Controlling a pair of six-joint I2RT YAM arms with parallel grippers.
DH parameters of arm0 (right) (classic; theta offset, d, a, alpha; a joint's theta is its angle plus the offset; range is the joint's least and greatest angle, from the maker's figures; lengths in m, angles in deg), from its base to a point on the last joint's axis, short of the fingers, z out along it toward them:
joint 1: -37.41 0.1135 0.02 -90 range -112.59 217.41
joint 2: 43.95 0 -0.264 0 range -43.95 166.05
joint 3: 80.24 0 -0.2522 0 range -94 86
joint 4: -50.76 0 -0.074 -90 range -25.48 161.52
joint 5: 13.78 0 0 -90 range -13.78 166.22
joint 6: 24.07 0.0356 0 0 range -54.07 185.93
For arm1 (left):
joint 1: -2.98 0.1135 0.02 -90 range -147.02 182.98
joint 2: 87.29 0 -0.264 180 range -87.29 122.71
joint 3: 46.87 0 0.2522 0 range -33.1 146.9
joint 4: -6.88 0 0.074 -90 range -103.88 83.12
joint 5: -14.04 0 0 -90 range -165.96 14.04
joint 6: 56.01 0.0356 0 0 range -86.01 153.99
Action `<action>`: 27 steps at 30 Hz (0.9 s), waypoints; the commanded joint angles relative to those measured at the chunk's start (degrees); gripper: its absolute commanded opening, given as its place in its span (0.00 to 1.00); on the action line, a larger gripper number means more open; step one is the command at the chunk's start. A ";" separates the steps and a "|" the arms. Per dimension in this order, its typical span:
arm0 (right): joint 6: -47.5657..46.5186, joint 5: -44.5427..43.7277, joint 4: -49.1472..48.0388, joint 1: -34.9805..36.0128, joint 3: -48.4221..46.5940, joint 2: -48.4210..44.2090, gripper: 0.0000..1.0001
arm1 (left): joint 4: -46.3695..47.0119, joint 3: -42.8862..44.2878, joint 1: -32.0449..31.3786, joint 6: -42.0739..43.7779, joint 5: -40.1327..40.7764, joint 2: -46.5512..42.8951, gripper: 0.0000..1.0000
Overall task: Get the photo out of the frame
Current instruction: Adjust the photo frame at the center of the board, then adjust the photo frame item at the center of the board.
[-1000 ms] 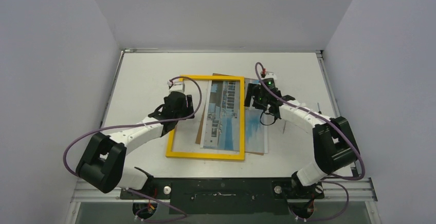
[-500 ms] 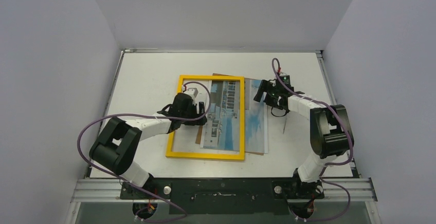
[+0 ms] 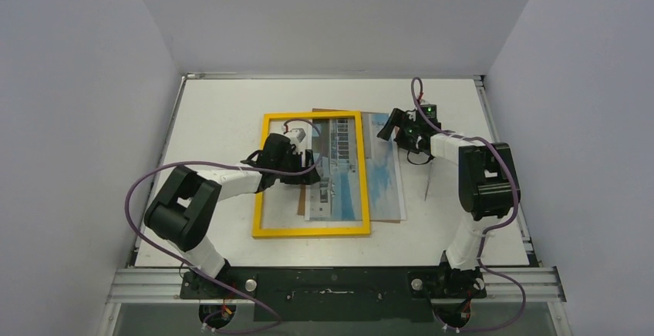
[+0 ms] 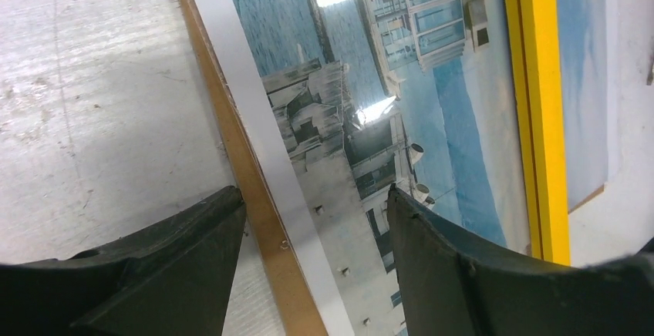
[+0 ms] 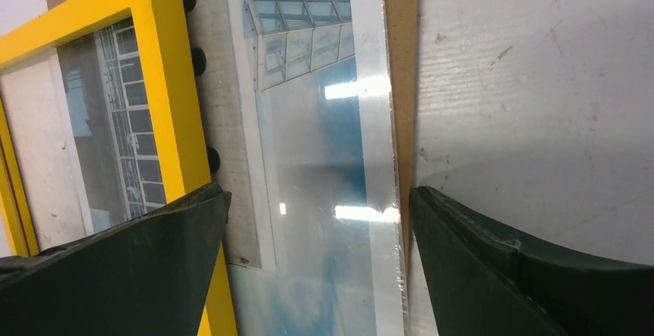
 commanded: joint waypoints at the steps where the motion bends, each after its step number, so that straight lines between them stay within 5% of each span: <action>1: 1.24 2.38 -1.03 0.36 -1.08 1.58 0.90 | 2.54 1.76 -0.30 -0.07 -8.81 2.31 0.65; 6: -0.10 -1.34 0.12 0.36 -0.22 -1.51 0.90 | 2.59 1.59 -0.07 0.29 -8.81 1.70 0.65; 14: -4.49 -15.95 6.50 4.44 2.89 -10.91 0.90 | 2.76 -2.61 0.56 1.27 3.37 -7.13 0.66; 20: -5.99 -18.60 8.23 10.75 6.60 -16.68 0.98 | 0.60 -5.45 0.58 1.78 16.07 -14.03 0.65; 27: -5.45 -16.85 8.65 15.86 8.71 -18.28 0.76 | -5.15 -3.75 1.46 -0.09 25.99 -13.60 0.57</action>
